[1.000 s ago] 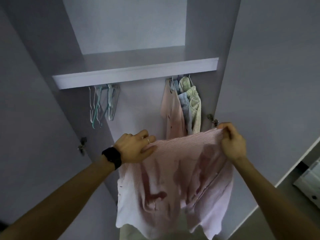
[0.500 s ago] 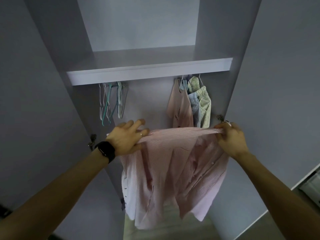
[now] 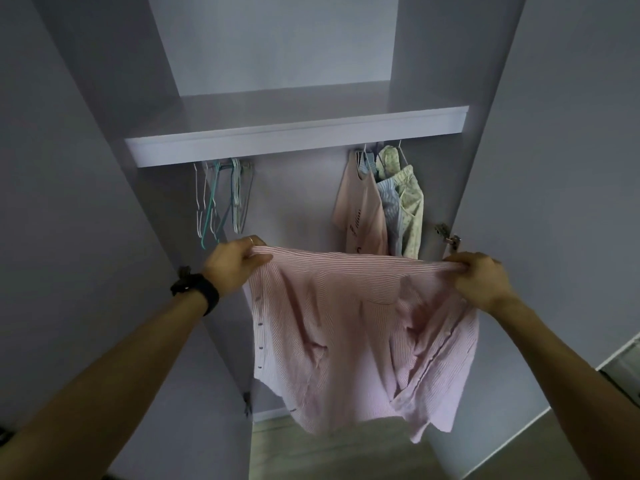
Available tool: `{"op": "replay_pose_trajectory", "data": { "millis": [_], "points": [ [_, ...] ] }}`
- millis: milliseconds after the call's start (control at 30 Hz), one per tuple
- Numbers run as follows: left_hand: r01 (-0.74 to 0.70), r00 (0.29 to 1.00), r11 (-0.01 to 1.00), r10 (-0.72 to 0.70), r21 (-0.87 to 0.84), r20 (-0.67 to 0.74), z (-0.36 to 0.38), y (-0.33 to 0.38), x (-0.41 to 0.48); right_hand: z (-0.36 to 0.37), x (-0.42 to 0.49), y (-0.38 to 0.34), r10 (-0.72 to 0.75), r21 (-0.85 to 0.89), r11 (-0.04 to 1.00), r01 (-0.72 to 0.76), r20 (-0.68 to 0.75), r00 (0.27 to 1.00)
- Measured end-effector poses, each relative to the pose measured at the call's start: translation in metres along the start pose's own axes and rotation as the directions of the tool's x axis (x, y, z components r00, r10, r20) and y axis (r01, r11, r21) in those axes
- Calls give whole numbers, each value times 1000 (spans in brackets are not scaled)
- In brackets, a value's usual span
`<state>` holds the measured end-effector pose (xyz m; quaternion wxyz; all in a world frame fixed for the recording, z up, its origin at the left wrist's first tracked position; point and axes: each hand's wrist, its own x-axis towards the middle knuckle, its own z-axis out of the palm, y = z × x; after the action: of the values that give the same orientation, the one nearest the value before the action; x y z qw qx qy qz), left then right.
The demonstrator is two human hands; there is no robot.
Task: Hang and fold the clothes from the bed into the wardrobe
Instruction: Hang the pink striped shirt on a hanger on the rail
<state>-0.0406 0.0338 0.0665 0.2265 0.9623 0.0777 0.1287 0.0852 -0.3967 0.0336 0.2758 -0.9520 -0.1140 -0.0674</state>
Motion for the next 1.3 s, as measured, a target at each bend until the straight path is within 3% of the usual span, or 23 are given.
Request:
{"op": "replay_pose_trajectory", "data": {
  "millis": [100, 200, 333, 400, 500, 667, 833, 933, 1133, 1300],
  "points": [
    [63, 997, 997, -65, -48, -50, 3, -4, 4, -3, 3, 4, -27, -32, 999, 31, 104, 994],
    [135, 981, 976, -155, -169, -114, 6, -2, 8, -5, 7, 9, -63, -115, 991, 75, 102, 993],
    [247, 958, 852, -286, -461, -17, 23, 8, 8, 0, 7, 1, -15, -117, 993, 24, 76, 997],
    [259, 957, 854, -290, -452, 2, 31, 19, 8, 5, 3, -14, -18, -102, 994, 27, 88, 996],
    [105, 988, 946, -134, -307, -76, 37, 47, 7, 16, -3, -48, -170, 38, 985, 166, 123, 978],
    [-190, 981, 907, 159, -376, -111, 45, 88, 3, 33, -4, -109, -481, 248, 863, 439, 144, 865],
    [-232, 970, 887, 239, -399, -32, 40, 83, 3, 44, 2, -147, -494, 478, 786, 392, 104, 863],
    [-254, 967, 916, 251, -310, -52, 33, 69, 3, 50, 5, -160, -513, 553, 743, 376, 111, 851],
    [-252, 967, 964, 254, 89, -7, 19, 38, 2, 72, 20, -176, -517, 565, 728, 387, 82, 852],
    [-237, 940, 848, 323, 475, -109, 4, 24, -8, 95, 37, -200, -569, 561, 709, 428, 96, 817]
  ]
}}
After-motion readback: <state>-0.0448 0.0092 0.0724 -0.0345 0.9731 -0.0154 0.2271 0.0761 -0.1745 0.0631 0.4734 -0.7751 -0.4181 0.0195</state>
